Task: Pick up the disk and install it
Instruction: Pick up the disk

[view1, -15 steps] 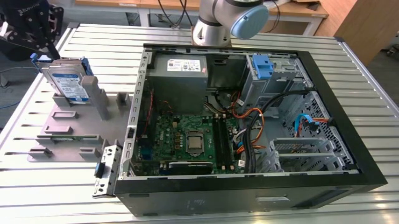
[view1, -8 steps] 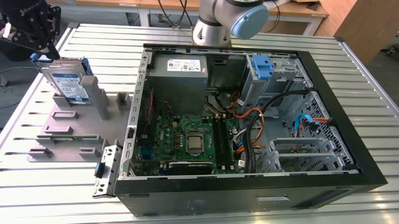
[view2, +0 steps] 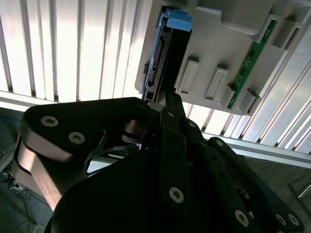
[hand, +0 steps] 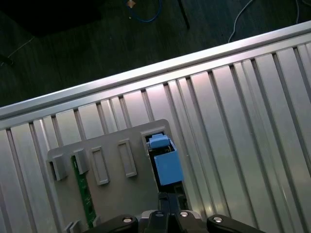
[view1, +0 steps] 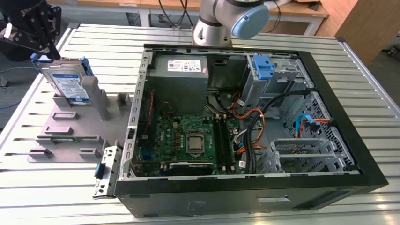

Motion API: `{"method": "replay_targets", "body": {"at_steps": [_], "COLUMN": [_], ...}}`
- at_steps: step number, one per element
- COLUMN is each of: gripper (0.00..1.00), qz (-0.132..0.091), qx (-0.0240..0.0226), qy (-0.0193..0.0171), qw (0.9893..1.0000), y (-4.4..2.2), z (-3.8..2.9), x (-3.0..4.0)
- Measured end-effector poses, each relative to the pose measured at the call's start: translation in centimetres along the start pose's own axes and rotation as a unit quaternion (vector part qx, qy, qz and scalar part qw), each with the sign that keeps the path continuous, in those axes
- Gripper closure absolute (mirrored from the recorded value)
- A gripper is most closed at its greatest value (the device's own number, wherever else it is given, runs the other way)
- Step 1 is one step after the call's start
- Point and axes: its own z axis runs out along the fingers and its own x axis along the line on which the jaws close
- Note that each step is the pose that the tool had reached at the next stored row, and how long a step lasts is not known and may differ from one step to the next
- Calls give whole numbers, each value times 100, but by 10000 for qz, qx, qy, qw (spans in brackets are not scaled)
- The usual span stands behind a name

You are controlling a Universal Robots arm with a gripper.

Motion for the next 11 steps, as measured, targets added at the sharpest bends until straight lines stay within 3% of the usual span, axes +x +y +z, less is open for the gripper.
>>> {"method": "replay_targets", "body": {"at_steps": [4, 8, 11], "gripper": [89, 89, 89], "qz": [-183, -487, -533], "qx": [-6, -14, -15], "qy": [0, 7, 9], "qw": [9998, 9988, 9986], "y": [2, 2, 2], "z": [8, 11, 11], "x": [-7, -8, -8]}}
